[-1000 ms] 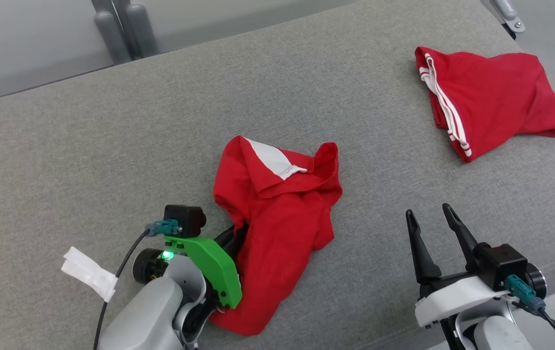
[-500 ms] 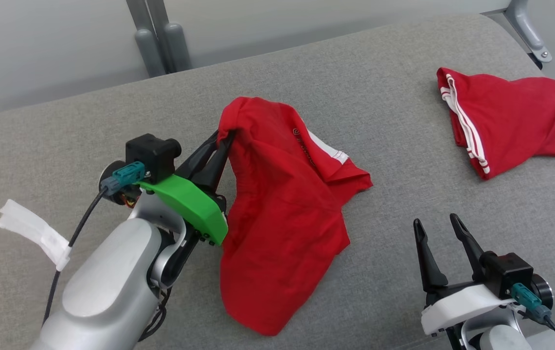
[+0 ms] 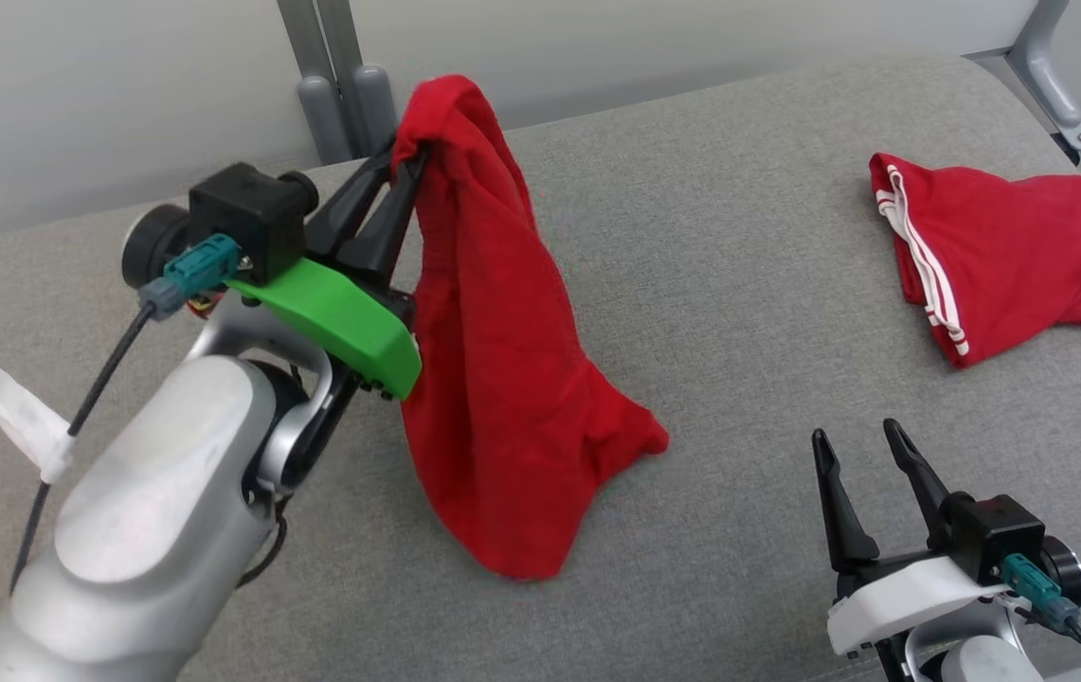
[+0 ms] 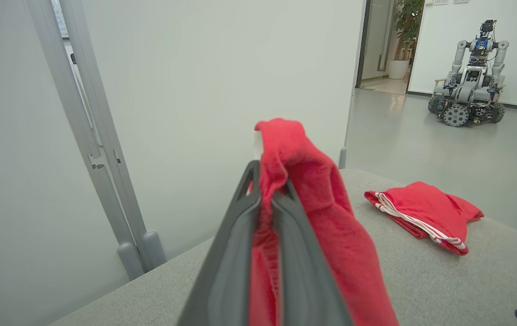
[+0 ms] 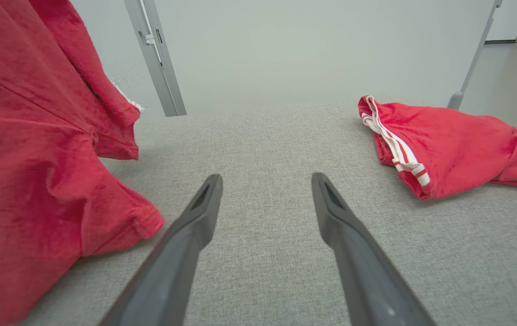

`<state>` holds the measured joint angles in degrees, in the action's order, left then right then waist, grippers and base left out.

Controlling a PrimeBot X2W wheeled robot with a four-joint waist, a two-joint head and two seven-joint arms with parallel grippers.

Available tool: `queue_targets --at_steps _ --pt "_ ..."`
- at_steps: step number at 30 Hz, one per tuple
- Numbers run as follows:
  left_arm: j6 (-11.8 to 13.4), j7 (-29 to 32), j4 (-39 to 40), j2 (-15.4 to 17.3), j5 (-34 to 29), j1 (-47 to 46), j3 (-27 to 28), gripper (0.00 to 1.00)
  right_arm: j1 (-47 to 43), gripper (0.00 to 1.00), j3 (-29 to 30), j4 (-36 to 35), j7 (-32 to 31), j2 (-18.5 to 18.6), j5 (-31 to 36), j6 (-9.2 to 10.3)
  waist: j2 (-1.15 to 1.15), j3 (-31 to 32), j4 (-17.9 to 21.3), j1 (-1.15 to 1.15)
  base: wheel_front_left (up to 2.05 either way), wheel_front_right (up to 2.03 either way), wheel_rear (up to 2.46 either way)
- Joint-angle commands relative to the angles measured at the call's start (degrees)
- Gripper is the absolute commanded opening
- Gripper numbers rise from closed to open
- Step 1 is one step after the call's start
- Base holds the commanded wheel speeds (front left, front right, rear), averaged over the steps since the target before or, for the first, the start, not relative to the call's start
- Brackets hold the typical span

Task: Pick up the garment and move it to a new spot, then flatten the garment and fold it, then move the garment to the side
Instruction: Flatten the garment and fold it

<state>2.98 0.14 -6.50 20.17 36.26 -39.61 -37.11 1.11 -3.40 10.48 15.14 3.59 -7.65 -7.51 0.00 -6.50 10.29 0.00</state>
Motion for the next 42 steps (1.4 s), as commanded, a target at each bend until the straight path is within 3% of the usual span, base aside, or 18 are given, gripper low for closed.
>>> queue_targets --at_steps 1,7,12,22,29,31,32,33,38,42 --pt "0.1 -0.3 -0.6 0.7 -0.7 -2.0 0.4 0.00 -0.6 1.00 -0.1 0.1 0.0 0.3 -0.3 0.03 0.00 0.2 0.0 0.00 0.00 0.00 0.00" --pt "-1.1 -1.7 -4.4 0.7 -2.6 -6.3 0.5 0.00 -0.7 1.00 -0.5 0.2 0.0 0.6 -0.4 0.03 0.00 0.7 0.3 0.00 0.00 0.00 0.00" --pt "-2.9 -2.9 -5.3 -1.4 -3.1 -5.1 -2.8 0.00 -0.9 1.00 -0.4 0.0 0.0 0.6 -0.4 0.03 0.00 0.8 0.6 0.00 0.00 0.00 0.00" --pt "-6.5 -2.4 -3.6 -6.7 -4.5 11.3 -18.6 0.00 -2.1 1.00 0.6 0.0 0.0 0.5 -0.5 0.03 0.00 0.6 -0.4 0.00 0.00 0.00 0.00" --pt "-8.8 -5.2 -13.4 -10.4 -4.2 18.5 -26.6 0.01 -1.5 1.00 0.2 0.8 0.0 0.3 -0.5 0.03 0.00 0.5 -2.0 0.00 0.00 0.00 0.00" --pt "-9.1 -6.5 -16.9 -11.5 -3.8 19.2 -27.5 0.28 -1.4 1.00 0.1 0.9 0.0 0.3 -0.5 0.03 0.00 0.6 -2.3 0.00 0.00 0.00 0.00" --pt "-9.2 -7.0 -18.3 -12.0 -3.1 19.7 -27.5 0.49 -1.4 1.00 0.1 0.9 0.0 0.2 -0.5 0.03 0.00 0.5 -2.3 0.00 0.00 0.00 0.00" --pt "-9.4 -7.7 -19.8 -12.5 -2.2 20.2 -27.2 1.00 -1.4 1.00 0.1 1.0 0.0 0.2 -0.5 0.03 0.00 0.5 -2.4 0.00 0.00 0.00 0.00" --pt "-9.8 -8.9 -21.6 -13.2 2.3 21.0 -24.8 1.00 -1.8 1.00 0.2 1.1 0.0 0.1 -0.5 0.03 0.00 0.3 -2.7 0.00 0.00 0.00 0.00" --pt "-8.7 -8.7 -14.8 -10.3 6.4 21.3 -20.3 1.00 -2.4 1.00 0.6 1.0 0.0 0.0 -0.5 0.03 0.00 0.2 -2.6 0.00 0.00 0.00 0.00"
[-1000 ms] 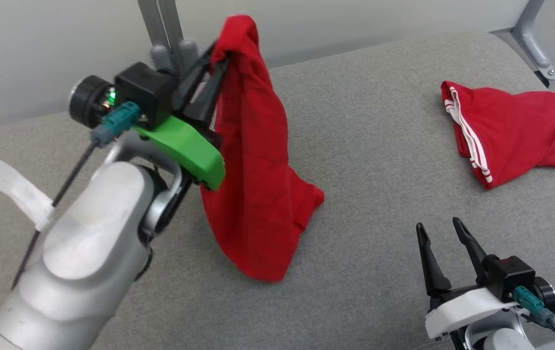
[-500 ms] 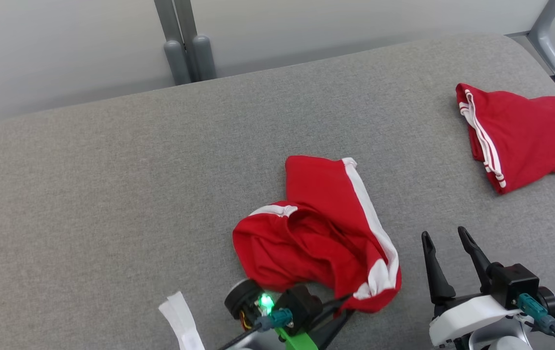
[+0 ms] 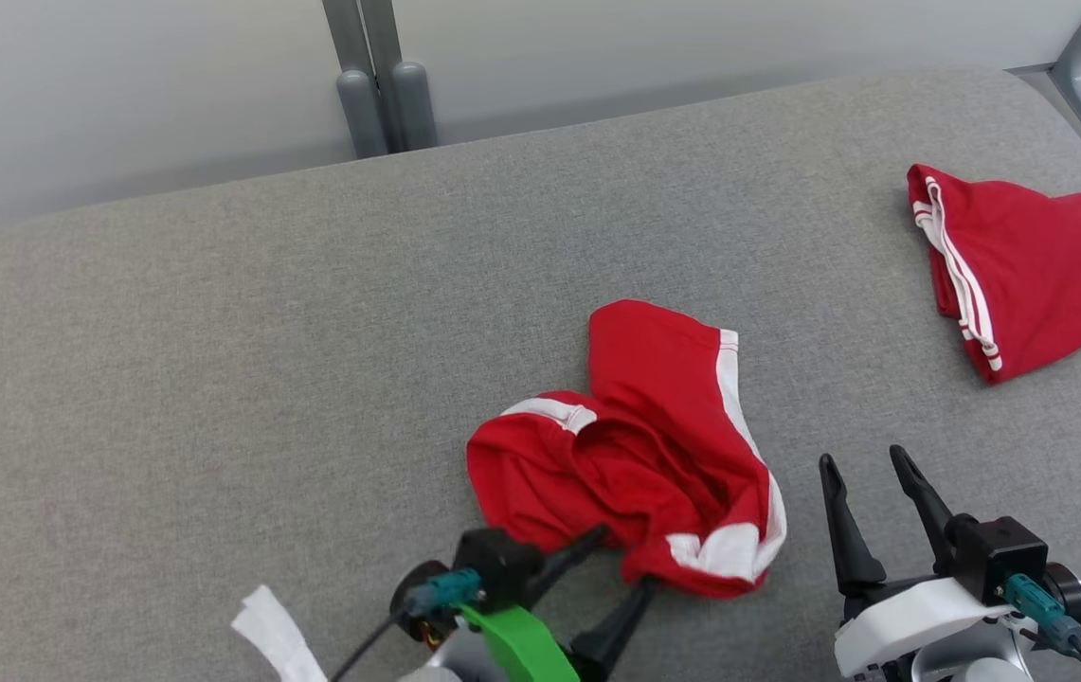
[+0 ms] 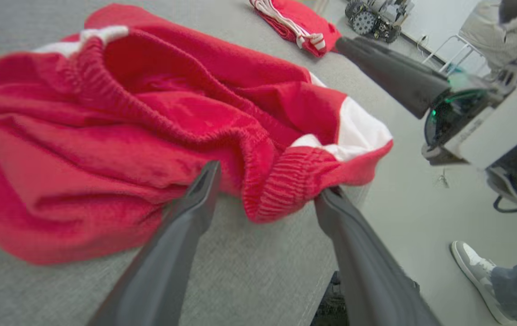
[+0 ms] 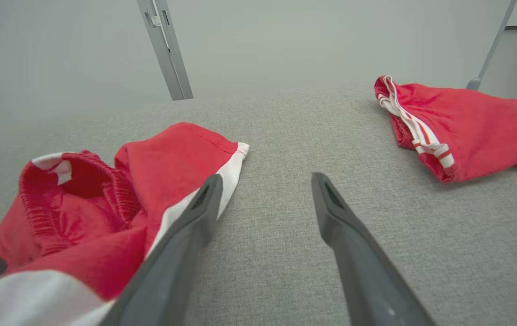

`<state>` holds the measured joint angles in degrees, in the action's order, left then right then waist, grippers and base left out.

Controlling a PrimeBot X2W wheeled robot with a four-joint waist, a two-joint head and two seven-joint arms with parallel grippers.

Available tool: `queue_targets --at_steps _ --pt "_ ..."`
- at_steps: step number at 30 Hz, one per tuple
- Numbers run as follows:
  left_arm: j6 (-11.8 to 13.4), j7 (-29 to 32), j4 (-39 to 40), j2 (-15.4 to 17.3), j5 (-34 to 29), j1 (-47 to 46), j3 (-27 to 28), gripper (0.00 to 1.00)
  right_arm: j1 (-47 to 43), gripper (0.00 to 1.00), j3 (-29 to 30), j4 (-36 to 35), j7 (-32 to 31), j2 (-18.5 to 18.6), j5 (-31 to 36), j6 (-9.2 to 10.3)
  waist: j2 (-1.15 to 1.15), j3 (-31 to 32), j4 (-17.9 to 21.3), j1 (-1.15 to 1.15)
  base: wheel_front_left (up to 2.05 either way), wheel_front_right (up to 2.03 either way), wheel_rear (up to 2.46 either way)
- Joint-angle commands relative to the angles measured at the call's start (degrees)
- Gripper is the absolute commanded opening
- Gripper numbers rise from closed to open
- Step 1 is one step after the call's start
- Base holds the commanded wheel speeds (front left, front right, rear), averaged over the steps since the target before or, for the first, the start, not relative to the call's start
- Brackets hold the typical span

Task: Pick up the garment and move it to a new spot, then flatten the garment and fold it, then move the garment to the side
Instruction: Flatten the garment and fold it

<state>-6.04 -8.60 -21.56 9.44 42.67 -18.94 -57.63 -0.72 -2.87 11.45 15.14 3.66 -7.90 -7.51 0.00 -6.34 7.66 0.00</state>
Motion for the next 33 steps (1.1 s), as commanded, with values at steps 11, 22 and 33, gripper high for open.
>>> queue_targets --at_steps 11,22,33 --pt "10.5 10.2 17.9 13.0 10.3 -0.1 13.8 1.00 1.0 1.00 -0.6 0.2 0.0 -0.2 -0.4 0.03 0.00 -0.2 2.2 0.00 0.00 0.00 0.00" --pt "6.3 23.6 3.8 11.2 23.3 -2.0 15.1 1.00 2.4 1.00 -1.0 0.6 0.0 -0.4 -1.1 0.03 0.00 -2.2 6.4 0.00 0.00 0.00 0.00" --pt "1.4 19.9 -2.4 8.6 20.2 -4.8 12.8 0.00 1.8 1.00 -0.5 0.9 0.0 -0.7 -1.2 0.03 0.00 -2.2 8.1 0.00 0.00 0.00 0.00"
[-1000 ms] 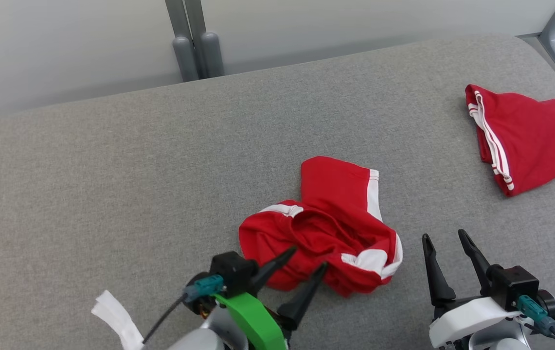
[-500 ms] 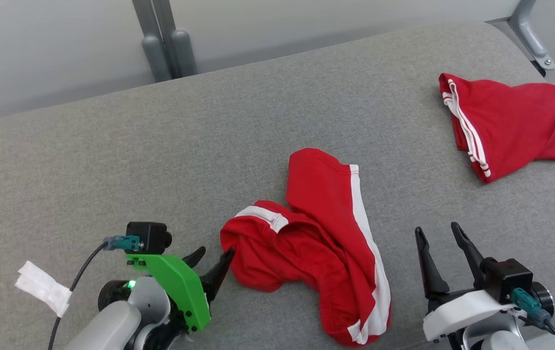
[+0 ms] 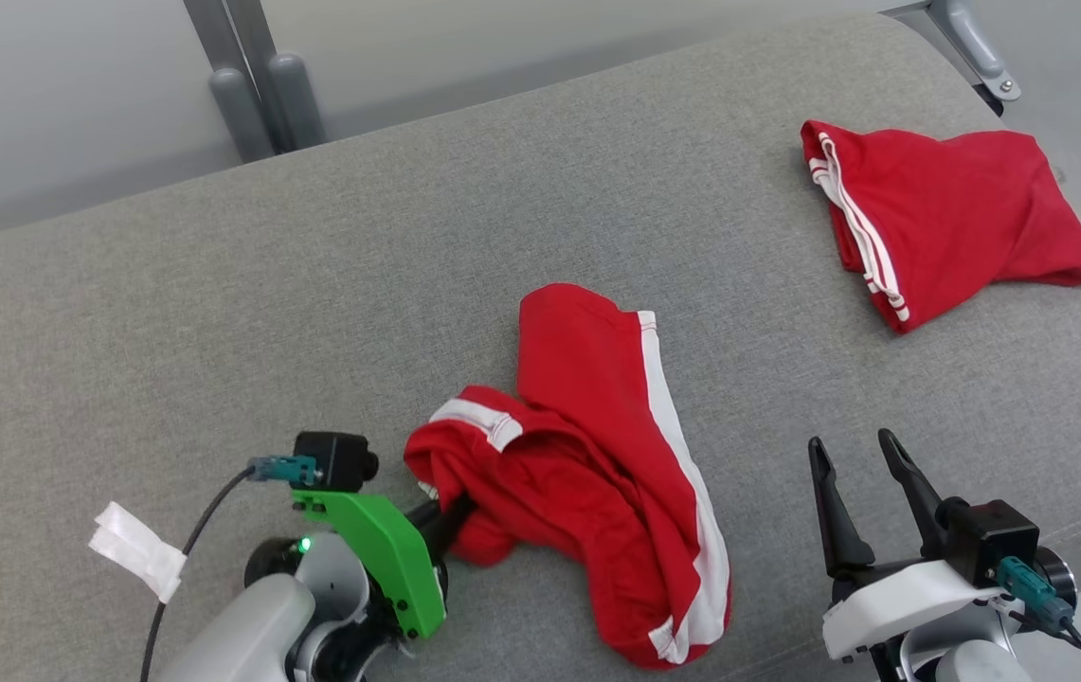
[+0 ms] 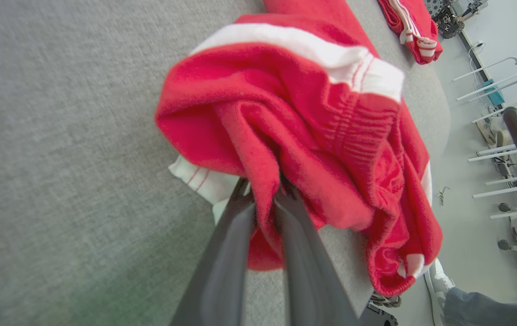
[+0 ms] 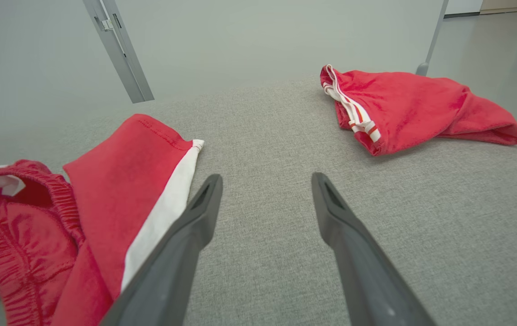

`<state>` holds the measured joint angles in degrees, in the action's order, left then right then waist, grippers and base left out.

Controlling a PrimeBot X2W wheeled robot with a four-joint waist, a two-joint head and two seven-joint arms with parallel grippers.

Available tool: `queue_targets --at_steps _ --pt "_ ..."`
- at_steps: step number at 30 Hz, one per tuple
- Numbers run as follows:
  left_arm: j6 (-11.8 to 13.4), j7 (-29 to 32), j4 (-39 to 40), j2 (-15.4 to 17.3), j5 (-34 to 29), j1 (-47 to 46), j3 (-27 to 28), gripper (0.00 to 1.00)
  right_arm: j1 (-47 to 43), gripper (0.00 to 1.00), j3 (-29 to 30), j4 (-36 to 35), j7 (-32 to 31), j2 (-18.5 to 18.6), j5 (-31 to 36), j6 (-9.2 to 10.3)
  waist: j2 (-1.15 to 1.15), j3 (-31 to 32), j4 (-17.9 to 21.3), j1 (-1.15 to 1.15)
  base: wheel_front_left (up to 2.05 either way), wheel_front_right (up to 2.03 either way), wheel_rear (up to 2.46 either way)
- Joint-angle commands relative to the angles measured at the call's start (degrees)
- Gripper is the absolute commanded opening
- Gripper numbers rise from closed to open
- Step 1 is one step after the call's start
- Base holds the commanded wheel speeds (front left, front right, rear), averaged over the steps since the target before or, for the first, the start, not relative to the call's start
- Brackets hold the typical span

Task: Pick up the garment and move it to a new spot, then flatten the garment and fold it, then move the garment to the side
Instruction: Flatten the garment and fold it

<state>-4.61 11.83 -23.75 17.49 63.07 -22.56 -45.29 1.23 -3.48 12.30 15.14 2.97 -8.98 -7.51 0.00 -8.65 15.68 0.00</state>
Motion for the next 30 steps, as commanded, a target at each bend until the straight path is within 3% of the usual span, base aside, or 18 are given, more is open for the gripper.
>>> queue_targets --at_steps 1,4,8,15,16,17,18,24,30 --pt "0.0 -2.7 -0.6 1.0 -2.4 -2.1 0.4 0.00 -0.2 1.00 0.2 0.0 0.0 0.0 -0.2 0.03 0.00 0.2 0.0 0.00 0.00 0.00 0.00" --pt "1.0 -8.9 -1.6 2.5 -8.6 -5.5 0.3 0.00 -0.3 1.00 0.6 0.0 0.0 0.0 -0.2 0.03 0.00 0.5 -0.3 0.00 0.00 0.00 0.00" --pt "4.2 -16.6 -3.9 4.8 -14.9 -10.1 2.0 0.00 -0.3 1.00 0.6 0.2 0.0 0.0 0.2 0.03 0.00 1.0 -0.6 0.00 0.00 0.00 0.00" --pt "9.5 -22.8 -13.5 7.5 -18.7 -15.5 5.5 0.00 -0.1 1.00 -0.1 0.2 0.0 -0.1 0.3 0.03 0.00 0.8 -0.3 0.00 0.00 0.00 0.00" --pt "9.9 -23.8 -15.7 7.5 -18.7 -15.8 6.1 0.32 0.0 1.00 -0.2 0.2 0.0 0.0 0.3 0.03 0.00 0.7 -0.2 0.00 0.00 0.00 0.00" --pt "9.6 -24.2 -17.3 6.9 -17.9 -15.7 6.5 0.71 0.0 1.00 -0.3 0.3 0.0 0.0 0.3 0.03 0.00 0.6 -0.1 0.00 0.00 0.00 0.00" --pt "8.7 -24.6 -19.1 6.1 -17.2 -15.5 6.9 1.00 0.0 1.00 -0.3 0.3 0.0 0.0 0.3 0.03 0.00 0.5 0.1 0.00 0.00 0.00 0.00" --pt "6.7 -25.9 -24.8 4.9 -17.5 -14.0 6.3 1.00 -1.1 1.00 1.0 0.2 0.0 -0.1 0.5 0.03 0.00 0.7 -0.6 0.00 0.00 0.00 0.00" --pt "9.6 -26.7 -23.3 6.0 -15.9 -8.8 9.2 1.00 -2.4 1.00 1.7 -0.1 0.0 0.0 0.7 0.03 0.00 1.6 -2.1 0.00 0.00 0.00 0.00"
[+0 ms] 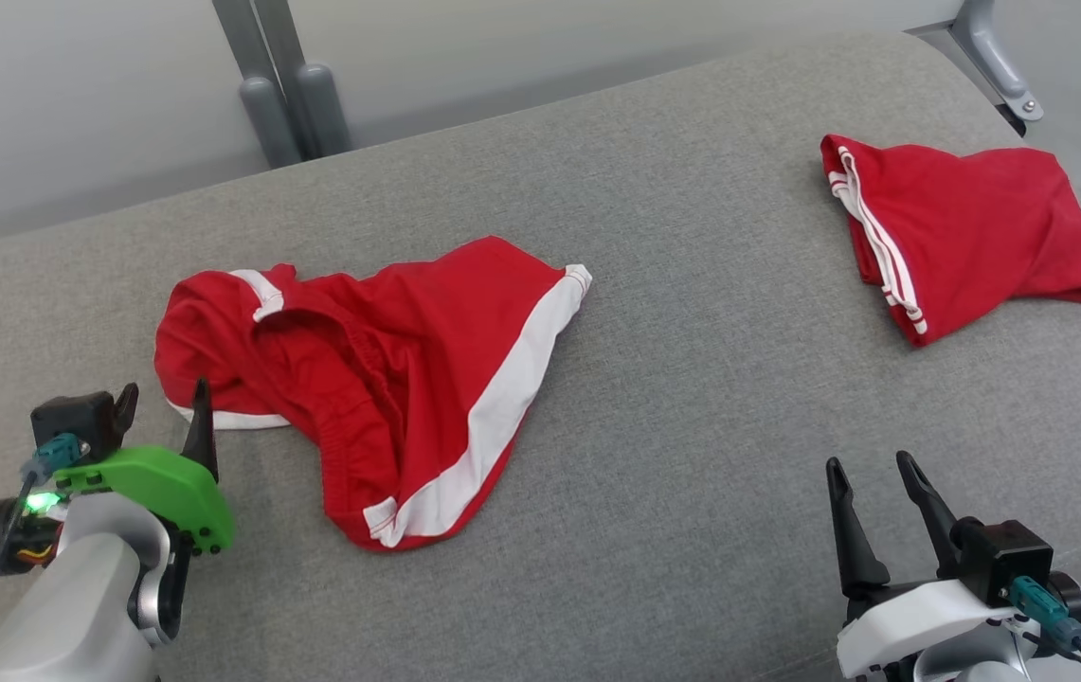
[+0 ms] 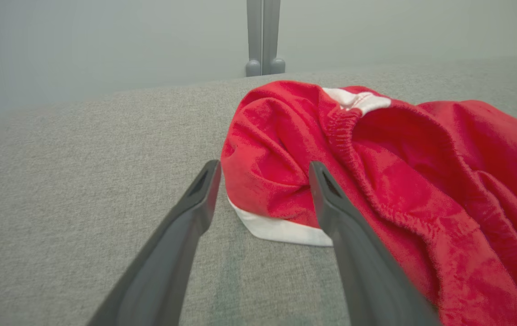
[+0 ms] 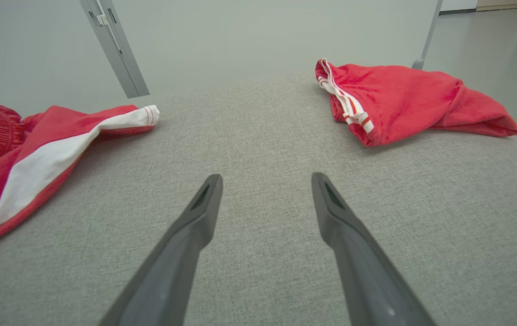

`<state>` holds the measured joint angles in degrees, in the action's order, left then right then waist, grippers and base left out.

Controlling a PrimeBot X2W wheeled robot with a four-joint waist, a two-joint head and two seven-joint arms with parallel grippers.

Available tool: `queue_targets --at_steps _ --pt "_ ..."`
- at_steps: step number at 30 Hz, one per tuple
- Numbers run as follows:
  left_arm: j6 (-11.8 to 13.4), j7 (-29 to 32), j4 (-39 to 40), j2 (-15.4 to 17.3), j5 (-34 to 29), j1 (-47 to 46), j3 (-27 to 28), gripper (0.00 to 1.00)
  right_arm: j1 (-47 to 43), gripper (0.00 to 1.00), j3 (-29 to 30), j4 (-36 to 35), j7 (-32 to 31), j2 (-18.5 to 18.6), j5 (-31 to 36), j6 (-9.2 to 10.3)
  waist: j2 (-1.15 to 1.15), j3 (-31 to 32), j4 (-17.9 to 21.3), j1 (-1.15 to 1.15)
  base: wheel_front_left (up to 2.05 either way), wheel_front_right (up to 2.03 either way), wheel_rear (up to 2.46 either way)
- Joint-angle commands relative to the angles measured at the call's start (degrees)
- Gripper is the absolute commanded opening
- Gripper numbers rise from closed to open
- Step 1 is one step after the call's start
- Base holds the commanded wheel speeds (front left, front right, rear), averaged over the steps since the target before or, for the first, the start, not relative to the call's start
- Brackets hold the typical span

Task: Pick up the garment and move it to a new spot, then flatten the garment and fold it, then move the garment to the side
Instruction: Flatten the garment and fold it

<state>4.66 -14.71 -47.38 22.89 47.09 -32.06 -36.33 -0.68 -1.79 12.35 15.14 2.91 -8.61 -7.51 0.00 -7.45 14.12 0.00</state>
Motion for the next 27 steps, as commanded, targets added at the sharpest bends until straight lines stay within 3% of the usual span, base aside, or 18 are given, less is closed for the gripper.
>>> queue_targets --at_steps 1,7,11,18,24,27 --pt "1.0 -0.3 1.9 0.6 0.2 2.0 0.9 1.00 -0.6 1.00 0.1 -0.2 0.0 0.0 0.4 0.03 0.00 0.6 -0.9 0.00 0.00 0.00 0.00" --pt "0.3 -0.1 17.3 -0.2 -3.5 8.8 -1.9 1.00 -1.2 1.00 -0.2 -0.4 0.0 0.5 0.7 0.03 0.00 1.0 -3.5 0.00 0.00 0.00 0.00" --pt "0.0 5.2 24.4 -0.9 -5.0 11.1 -6.8 1.00 -0.3 1.00 -0.5 -0.3 0.0 0.6 0.8 0.03 0.00 0.8 -4.1 0.00 0.00 0.00 0.00" --pt "0.2 13.8 27.9 1.1 -6.3 11.3 -11.4 1.00 0.1 1.00 -1.1 -0.1 0.0 0.5 0.2 0.03 0.00 0.1 -3.8 0.00 0.00 0.00 0.00" --pt "-1.0 17.3 28.0 2.8 -6.8 9.3 -12.9 1.00 0.0 1.00 -1.2 0.2 0.0 0.4 -0.1 0.03 0.00 -0.4 -3.1 0.00 0.00 0.00 0.00" --pt "-1.6 18.6 28.2 3.3 -6.7 8.7 -13.4 0.87 0.3 1.00 -1.3 0.3 0.0 0.3 -0.3 0.03 0.00 -0.6 -2.6 0.00 0.00 0.00 0.00"
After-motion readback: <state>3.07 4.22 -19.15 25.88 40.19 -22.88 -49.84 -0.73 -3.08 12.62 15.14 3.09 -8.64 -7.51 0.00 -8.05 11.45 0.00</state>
